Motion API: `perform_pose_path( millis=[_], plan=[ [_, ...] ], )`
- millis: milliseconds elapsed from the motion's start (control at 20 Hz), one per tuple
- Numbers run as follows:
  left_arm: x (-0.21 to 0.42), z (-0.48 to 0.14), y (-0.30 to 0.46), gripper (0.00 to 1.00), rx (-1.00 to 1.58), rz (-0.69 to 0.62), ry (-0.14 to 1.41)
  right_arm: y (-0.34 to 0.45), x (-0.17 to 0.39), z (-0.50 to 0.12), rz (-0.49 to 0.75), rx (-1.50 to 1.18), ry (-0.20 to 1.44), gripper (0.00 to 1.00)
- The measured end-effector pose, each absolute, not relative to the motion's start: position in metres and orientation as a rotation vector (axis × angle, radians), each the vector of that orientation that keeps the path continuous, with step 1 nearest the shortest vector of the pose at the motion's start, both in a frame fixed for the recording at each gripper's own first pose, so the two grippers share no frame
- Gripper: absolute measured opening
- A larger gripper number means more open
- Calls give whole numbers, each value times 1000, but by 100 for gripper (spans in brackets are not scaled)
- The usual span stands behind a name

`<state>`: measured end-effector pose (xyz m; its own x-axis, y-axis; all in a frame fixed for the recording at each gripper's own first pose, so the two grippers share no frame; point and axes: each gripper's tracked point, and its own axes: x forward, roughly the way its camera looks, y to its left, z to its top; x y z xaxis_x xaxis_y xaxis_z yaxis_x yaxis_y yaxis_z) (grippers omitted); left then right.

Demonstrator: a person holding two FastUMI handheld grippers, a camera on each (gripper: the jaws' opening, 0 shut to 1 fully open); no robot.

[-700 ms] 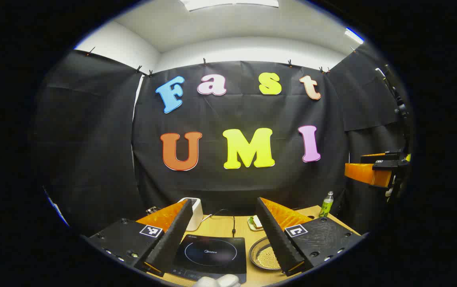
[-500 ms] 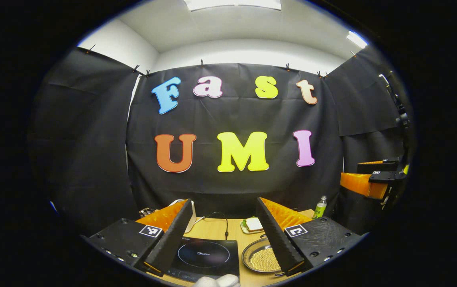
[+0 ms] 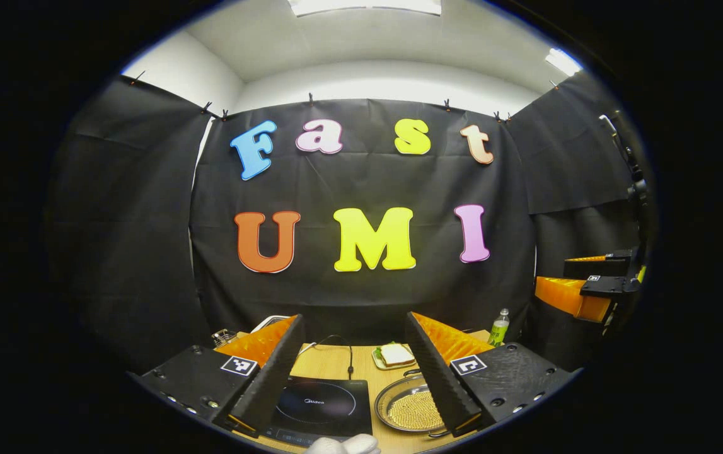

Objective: First push the handle of the pot to place it horizontally, then grasp the pot with both hands and set it on the induction cooktop.

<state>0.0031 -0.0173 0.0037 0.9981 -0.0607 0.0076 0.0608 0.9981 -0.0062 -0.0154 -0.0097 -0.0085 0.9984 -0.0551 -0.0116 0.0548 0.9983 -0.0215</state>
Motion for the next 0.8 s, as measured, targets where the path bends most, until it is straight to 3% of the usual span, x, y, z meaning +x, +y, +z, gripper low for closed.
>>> perform_pose_path(
  millis=[550, 800],
  plan=[
    [-10, -11, 0, 95, 11, -23, 5, 37, -6, -48, 79, -7, 144, 95],
    [-16, -19, 11, 95, 18, -1, 13, 83, 5, -93, 214, 24, 294, 65]
  ],
)
